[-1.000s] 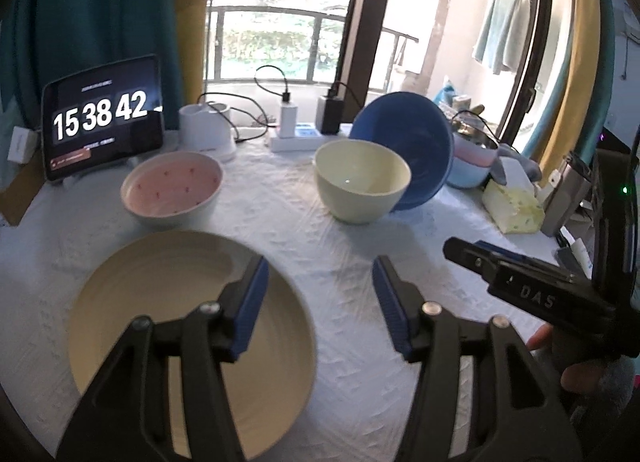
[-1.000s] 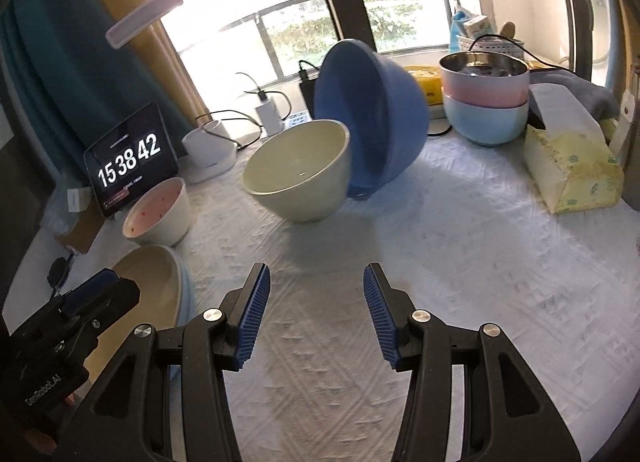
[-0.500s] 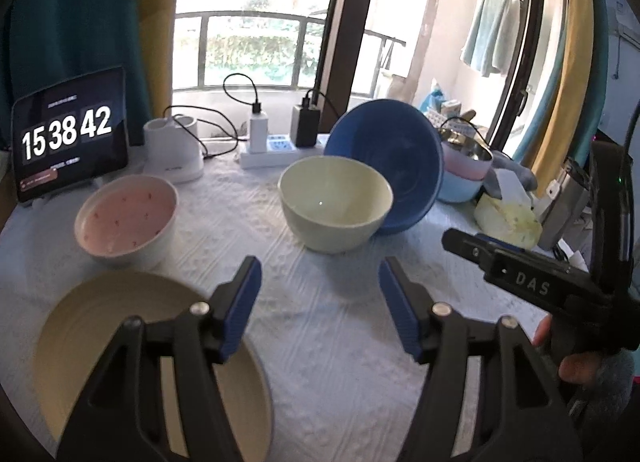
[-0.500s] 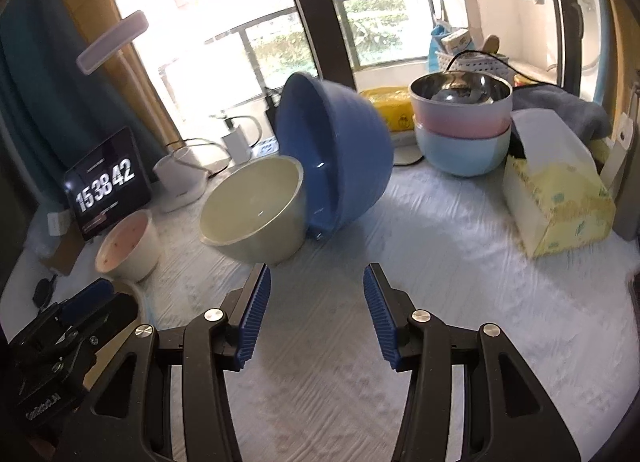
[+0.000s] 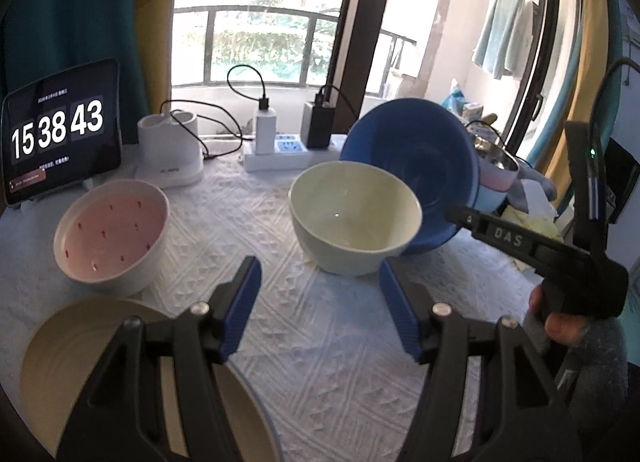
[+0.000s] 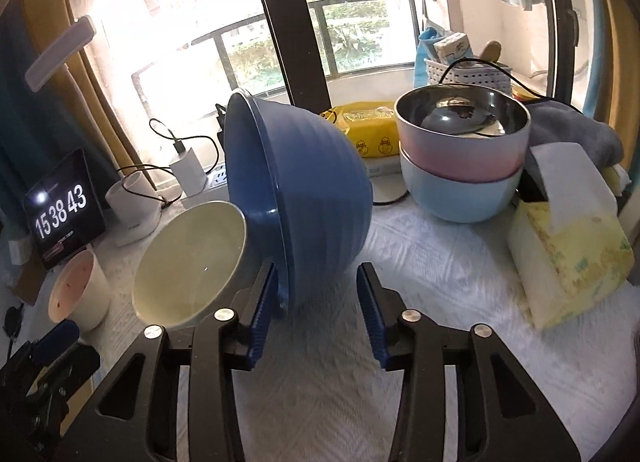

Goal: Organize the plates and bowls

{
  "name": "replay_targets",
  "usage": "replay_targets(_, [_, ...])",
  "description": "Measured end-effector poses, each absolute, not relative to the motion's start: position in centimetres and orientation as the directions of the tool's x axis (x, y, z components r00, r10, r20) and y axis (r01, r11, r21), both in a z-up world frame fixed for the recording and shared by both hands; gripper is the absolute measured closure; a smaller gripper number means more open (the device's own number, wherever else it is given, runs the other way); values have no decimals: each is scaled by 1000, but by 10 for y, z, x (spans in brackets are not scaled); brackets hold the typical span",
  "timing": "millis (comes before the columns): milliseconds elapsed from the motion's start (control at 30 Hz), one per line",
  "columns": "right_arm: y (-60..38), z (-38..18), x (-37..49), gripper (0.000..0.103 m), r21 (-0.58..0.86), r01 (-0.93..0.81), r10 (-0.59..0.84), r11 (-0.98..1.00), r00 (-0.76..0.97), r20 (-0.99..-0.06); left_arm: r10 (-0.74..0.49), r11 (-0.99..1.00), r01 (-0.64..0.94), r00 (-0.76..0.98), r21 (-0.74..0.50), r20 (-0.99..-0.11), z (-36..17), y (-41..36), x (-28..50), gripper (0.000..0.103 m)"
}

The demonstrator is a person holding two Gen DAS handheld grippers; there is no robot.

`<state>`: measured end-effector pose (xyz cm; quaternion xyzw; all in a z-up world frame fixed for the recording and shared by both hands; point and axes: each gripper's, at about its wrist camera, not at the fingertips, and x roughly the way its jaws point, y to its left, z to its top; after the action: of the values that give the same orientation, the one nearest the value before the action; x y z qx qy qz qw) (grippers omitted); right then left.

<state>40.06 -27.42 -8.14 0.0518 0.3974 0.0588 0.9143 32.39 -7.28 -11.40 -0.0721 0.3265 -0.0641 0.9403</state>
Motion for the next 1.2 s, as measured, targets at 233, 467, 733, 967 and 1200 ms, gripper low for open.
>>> replay_targets(233, [-280, -87, 407, 84, 122, -45, 119, 992, 687, -717, -178, 982, 98, 772, -162, -610, -114, -86, 326, 40])
replay_targets(467, [-301, -76, 388, 88, 120, 0, 84, 993, 717, -692, -189, 981, 125, 775, -147, -603, -109, -106, 321, 40])
replay_targets(733, [-341, -68, 354, 90, 128, 46, 58, 991, 713, -699, -240, 971, 192, 756, -143, -610, -108, -150, 316, 40])
replay_targets(967, [-381, -68, 326, 94, 131, 96, 26, 987, 707, -707, -282, 957, 257, 731, -133, -621, -109, -190, 314, 40])
replay_targets(1200, [-418, -75, 323, 94, 188, 133, 44, 973, 695, -717, -279, 956, 268, 726, -116, -629, -114, -212, 335, 40])
